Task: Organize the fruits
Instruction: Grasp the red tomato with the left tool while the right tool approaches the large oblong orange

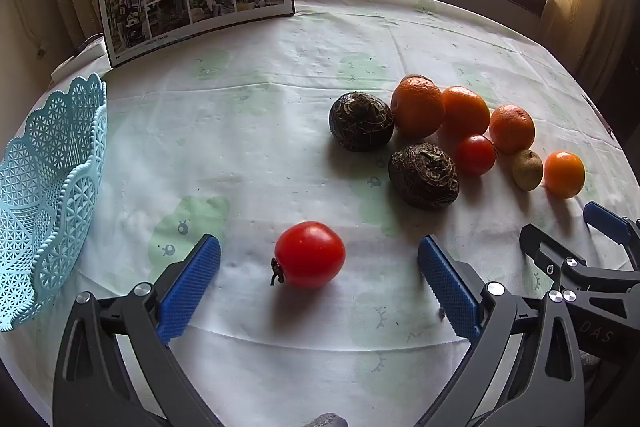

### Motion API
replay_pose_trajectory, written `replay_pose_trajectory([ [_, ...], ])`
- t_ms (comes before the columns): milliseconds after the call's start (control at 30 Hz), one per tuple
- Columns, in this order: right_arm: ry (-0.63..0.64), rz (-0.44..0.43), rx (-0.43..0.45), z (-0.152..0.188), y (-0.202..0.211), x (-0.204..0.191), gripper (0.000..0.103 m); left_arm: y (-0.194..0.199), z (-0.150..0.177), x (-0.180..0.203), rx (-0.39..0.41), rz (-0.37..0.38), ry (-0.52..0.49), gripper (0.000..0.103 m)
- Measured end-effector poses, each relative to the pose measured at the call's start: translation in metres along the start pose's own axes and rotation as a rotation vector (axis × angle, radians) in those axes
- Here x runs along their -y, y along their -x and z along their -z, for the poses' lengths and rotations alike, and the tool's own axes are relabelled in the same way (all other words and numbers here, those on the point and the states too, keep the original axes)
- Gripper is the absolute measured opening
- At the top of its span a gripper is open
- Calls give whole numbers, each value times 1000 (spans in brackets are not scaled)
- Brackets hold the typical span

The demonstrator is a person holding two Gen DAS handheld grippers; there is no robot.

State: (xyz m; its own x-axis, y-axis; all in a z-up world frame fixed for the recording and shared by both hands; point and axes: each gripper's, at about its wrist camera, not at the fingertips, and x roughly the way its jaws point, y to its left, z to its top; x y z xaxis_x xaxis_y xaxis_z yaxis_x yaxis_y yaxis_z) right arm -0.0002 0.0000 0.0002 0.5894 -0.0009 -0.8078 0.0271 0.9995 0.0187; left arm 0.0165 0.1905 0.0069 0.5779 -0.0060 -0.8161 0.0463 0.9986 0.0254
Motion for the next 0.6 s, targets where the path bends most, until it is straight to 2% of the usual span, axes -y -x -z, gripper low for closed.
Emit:
replay_pose_trajectory([
  [600, 12, -8, -7, 2, 2, 1, 98, 5, -4, -4, -6, 18, -15, 100],
])
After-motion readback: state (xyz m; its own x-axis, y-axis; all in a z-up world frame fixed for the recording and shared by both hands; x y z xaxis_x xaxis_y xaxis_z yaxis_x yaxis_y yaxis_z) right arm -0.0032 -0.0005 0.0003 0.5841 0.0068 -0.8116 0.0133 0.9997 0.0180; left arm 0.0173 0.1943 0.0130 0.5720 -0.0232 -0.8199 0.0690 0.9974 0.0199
